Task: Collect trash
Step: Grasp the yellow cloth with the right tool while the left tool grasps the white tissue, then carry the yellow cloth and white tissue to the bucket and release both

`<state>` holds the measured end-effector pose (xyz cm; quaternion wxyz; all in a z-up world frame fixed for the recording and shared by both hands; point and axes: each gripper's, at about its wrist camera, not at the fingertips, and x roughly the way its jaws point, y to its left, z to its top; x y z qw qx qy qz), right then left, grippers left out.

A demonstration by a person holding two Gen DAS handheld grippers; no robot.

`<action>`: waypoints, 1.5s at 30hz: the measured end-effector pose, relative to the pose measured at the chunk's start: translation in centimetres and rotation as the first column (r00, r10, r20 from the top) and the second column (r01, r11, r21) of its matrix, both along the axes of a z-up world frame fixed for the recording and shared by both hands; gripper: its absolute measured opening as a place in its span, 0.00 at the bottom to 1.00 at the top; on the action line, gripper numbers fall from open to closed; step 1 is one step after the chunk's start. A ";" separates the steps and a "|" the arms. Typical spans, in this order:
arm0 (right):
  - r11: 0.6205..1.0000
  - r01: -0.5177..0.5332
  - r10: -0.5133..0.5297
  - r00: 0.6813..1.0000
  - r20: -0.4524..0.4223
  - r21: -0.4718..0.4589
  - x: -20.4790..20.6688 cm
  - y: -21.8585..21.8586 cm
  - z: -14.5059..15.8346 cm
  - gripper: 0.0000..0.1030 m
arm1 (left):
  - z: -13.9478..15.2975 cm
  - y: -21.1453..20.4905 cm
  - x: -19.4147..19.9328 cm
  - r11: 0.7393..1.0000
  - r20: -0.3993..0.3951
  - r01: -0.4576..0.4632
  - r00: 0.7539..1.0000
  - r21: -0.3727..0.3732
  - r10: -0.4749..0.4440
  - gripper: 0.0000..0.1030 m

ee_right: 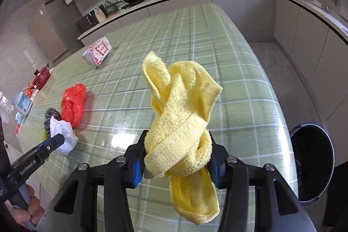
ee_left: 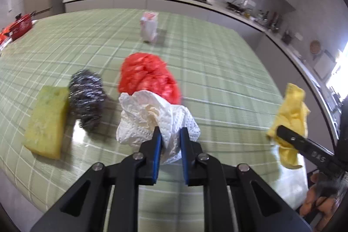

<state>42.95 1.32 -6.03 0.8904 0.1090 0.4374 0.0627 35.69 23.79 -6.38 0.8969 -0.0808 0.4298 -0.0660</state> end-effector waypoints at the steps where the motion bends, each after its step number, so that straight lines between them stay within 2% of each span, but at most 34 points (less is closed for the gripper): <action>1: 1.000 -0.006 0.006 1.000 0.001 0.003 -0.1 0.1 0.2 0.48 | 0.1 -0.4 -0.1 1.000 -0.005 0.017 1.000 -0.006 -0.017 0.17; 4: 0.999 -0.039 0.039 0.999 -0.015 0.024 -0.5 0.3 0.3 0.48 | 0.0 -1.8 -0.3 0.998 -0.022 0.060 0.998 0.007 -0.060 0.19; 6: 0.999 -0.042 0.043 0.999 -0.028 0.023 -0.7 0.3 0.1 0.52 | -0.4 -2.4 -0.1 0.997 -0.046 0.068 0.997 0.023 -0.067 0.25; 9: 0.999 -0.044 0.044 0.998 -0.040 0.009 -0.8 0.1 -0.1 0.57 | -0.5 -2.9 0.1 0.997 -0.049 0.063 0.997 0.048 -0.061 0.42; 10: 0.999 -0.038 0.039 0.999 -0.037 0.011 -0.9 0.0 -0.1 0.59 | -0.4 -3.1 0.2 0.996 -0.045 0.059 0.997 0.065 -0.056 0.56; 11: 0.999 -0.031 0.032 0.999 -0.031 0.013 -0.9 -0.1 -0.1 0.60 | -0.4 -3.4 0.3 0.995 -0.039 0.056 0.998 0.084 -0.053 0.62; 12: 1.000 -0.022 0.022 0.999 -0.024 0.015 -0.8 -0.3 0.0 0.60 | -0.5 -3.6 0.4 0.994 -0.032 0.056 0.998 0.097 -0.054 0.62; 13: 1.000 -0.017 0.017 1.000 -0.023 0.021 -0.6 -0.4 0.0 0.60 | -0.7 -3.6 0.5 0.993 -0.031 0.060 0.998 0.099 -0.057 0.61; 15: 0.999 -0.003 0.004 0.999 -0.031 0.044 -0.3 -0.7 -0.3 0.60 | -1.1 -3.5 0.7 0.994 -0.035 0.062 0.998 0.086 -0.059 0.48; 16: 0.999 0.002 0.000 0.999 -0.038 0.050 -0.2 -0.8 -0.5 0.59 | -1.3 -3.3 0.8 0.994 -0.038 0.053 0.998 0.091 -0.050 0.31; 17: 0.999 0.004 -0.002 0.999 -0.039 0.054 -0.2 -0.8 -0.6 0.52 | -1.3 -3.2 0.7 0.995 -0.039 0.049 0.998 0.086 -0.046 0.27; 20: 0.999 -0.002 0.003 0.999 -0.031 0.035 -0.4 -0.5 -0.5 0.48 | -1.3 -2.4 0.7 0.998 -0.036 0.033 0.999 0.060 -0.031 0.17; 27: 0.999 -0.002 0.001 1.000 0.005 0.033 -1.3 -0.3 0.8 0.45 | 1.2 -2.6 -0.4 0.998 0.025 0.062 0.998 0.017 -0.062 0.16; 34: 0.997 0.058 -0.060 0.997 0.048 0.054 -3.7 -2.4 3.3 0.45 | 3.8 -5.1 -0.7 0.987 0.082 0.161 0.984 -0.022 -0.159 0.15; 38: 0.991 0.124 -0.127 0.990 0.067 0.055 -5.7 -5.5 4.4 0.45 | 4.3 -8.6 -0.8 0.970 0.092 0.240 0.968 -0.049 -0.235 0.15; 45: 0.956 0.288 -0.291 0.955 0.064 0.050 -10.1 -15.9 4.2 0.45 | 4.3 -19.1 -1.5 0.918 0.083 0.388 0.921 -0.086 -0.381 0.15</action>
